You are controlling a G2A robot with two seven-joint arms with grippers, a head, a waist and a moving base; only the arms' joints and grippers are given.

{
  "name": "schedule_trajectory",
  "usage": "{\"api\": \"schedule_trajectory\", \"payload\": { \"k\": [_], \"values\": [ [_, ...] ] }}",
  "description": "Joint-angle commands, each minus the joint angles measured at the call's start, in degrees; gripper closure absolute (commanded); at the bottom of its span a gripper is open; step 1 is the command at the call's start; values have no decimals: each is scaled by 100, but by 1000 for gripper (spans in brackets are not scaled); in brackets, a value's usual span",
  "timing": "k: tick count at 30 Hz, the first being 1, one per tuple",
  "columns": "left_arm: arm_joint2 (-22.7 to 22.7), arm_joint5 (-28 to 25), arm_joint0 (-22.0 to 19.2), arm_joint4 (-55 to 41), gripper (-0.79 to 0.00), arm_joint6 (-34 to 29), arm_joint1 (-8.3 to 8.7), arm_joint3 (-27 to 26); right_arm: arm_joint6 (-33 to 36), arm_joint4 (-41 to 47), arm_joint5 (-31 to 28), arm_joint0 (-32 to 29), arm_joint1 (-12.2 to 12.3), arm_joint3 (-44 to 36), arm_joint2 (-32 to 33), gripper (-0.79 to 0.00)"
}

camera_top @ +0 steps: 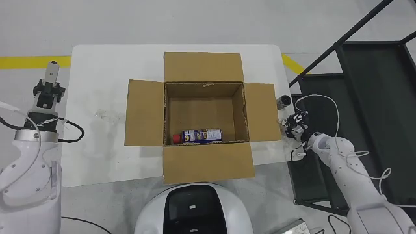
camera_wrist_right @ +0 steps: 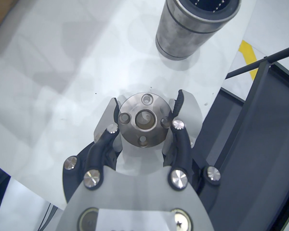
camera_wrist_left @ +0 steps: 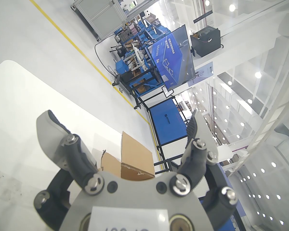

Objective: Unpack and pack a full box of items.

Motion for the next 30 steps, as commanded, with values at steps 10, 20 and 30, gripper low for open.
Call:
{"api": "schedule_trajectory", "payload": {
  "k": [10, 20, 30],
  "values": [
    [0, 0, 0, 0, -785, 0, 0, 0, -735, 64, -264, -824, 335, -954, 744, 0],
    [0, 0, 0, 0, -785, 0, 0, 0, -533, 501, -257, -2155, 545, -3104, 1716, 0],
    [0, 0, 0, 0, -785, 0, 0, 0, 276, 990, -87, -3030, 551, -5068, 2125, 0]
  ]
}}
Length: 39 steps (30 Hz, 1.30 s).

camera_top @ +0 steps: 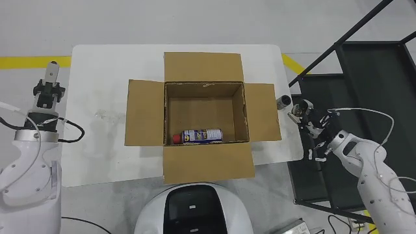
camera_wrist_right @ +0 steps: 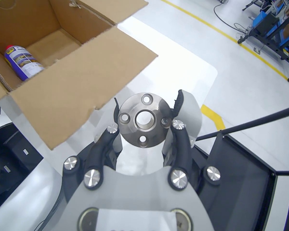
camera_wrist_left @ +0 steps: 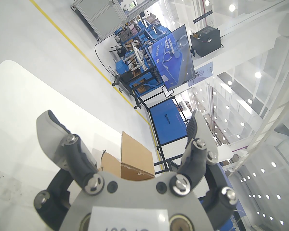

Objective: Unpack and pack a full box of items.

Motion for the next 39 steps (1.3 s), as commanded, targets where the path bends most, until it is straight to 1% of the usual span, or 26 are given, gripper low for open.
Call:
{"api": "schedule_trajectory", "payload": {
  "k": [1, 17, 19, 24, 28, 31, 34, 39],
  "values": [
    [0, 0, 0, 0, -785, 0, 0, 0, 78, 94, 22, -53, -10, -143, -5, 0],
    [0, 0, 0, 0, -785, 0, 0, 0, 78, 94, 22, -53, -10, -143, -5, 0],
    [0, 0, 0, 0, -785, 0, 0, 0, 163, 106, 89, -12, -16, -194, -31, 0],
    [0, 0, 0, 0, -785, 0, 0, 0, 663, -157, -223, 498, 4, -857, -301, 0],
    [0, 0, 0, 0, -785, 0, 0, 0, 1162, -440, -636, 1143, 1, -1275, -849, 0],
    [0, 0, 0, 0, -785, 0, 0, 0, 1422, -457, -787, 1594, -36, -1257, -1322, 0],
    [0, 0, 0, 0, -785, 0, 0, 0, 1533, -357, -736, 1881, -86, -1107, -1682, 0],
    [0, 0, 0, 0, -785, 0, 0, 0, 1537, -322, -687, 1907, -96, -1061, -1730, 0]
  ]
}}
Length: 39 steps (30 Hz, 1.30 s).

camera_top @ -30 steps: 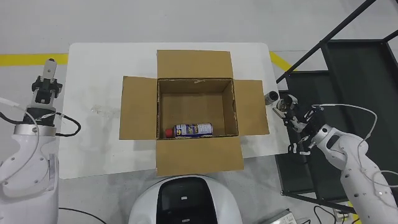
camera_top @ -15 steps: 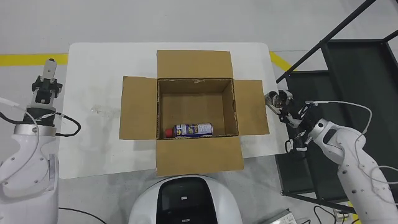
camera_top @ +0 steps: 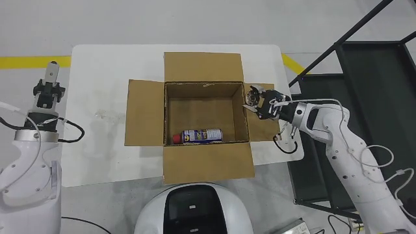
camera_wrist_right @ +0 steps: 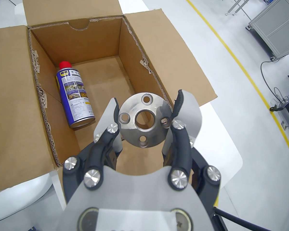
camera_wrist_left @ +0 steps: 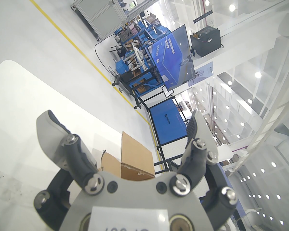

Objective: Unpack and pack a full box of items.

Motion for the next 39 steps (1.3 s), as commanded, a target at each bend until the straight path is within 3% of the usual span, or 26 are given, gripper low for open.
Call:
{"api": "schedule_trajectory", "payload": {
  "k": [1, 17, 22, 31, 39],
  "values": [
    [0, 0, 0, 0, -785, 0, 0, 0, -1, -3, -4, -3, 1, -4, 5, 0],
    [0, 0, 0, 0, -785, 0, 0, 0, 13, -17, 65, 10, -11, -103, -73, 0],
    [0, 0, 0, 0, -785, 0, 0, 0, 299, -262, -193, 551, -80, -218, -704, 0],
    [0, 0, 0, 0, -785, 0, 0, 0, 1268, 76, -30, 1946, -457, 835, -2318, 0],
    [0, 0, 0, 0, -785, 0, 0, 0, 1950, 207, -56, 2621, -747, 1779, -3209, 0]
  ]
}}
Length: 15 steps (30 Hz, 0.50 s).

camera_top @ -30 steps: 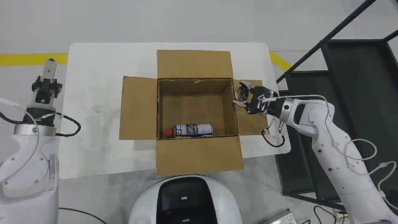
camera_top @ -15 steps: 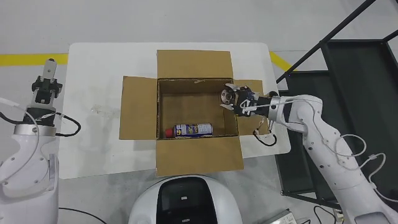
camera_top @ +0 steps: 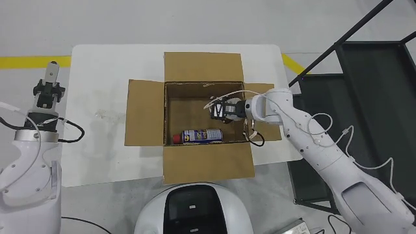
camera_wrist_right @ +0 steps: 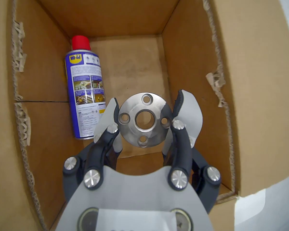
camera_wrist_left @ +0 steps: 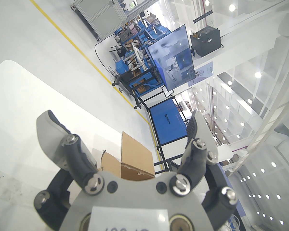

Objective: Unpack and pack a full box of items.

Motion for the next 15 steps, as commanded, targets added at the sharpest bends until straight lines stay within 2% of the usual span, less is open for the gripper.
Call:
{"api": "schedule_trajectory", "payload": {
  "k": [1, 9, 10, 11, 12, 13, 14, 15],
  "values": [
    [0, 0, 0, 0, -785, 0, 0, 0, 119, 47, 34, 91, -45, 164, -107, 0],
    [0, 0, 0, 0, -785, 0, 0, 0, 510, 108, 123, 289, -185, 569, -428, -15],
    [0, 0, 0, 0, -785, 0, 0, 0, 515, 122, 130, 303, -200, 620, -455, -74],
    [0, 0, 0, 0, -785, 0, 0, 0, 495, 159, 128, 310, -215, 681, -479, -280],
    [0, 0, 0, 0, -785, 0, 0, 0, 492, 175, 121, 325, -229, 741, -504, -354],
    [0, 0, 0, 0, -785, 0, 0, 0, 482, 187, 115, 341, -242, 787, -526, -539],
    [0, 0, 0, 0, -785, 0, 0, 0, 462, 205, 119, 356, -254, 824, -540, -785],
    [0, 0, 0, 0, -785, 0, 0, 0, 436, 220, 112, 367, -264, 854, -551, -785]
  ]
}}
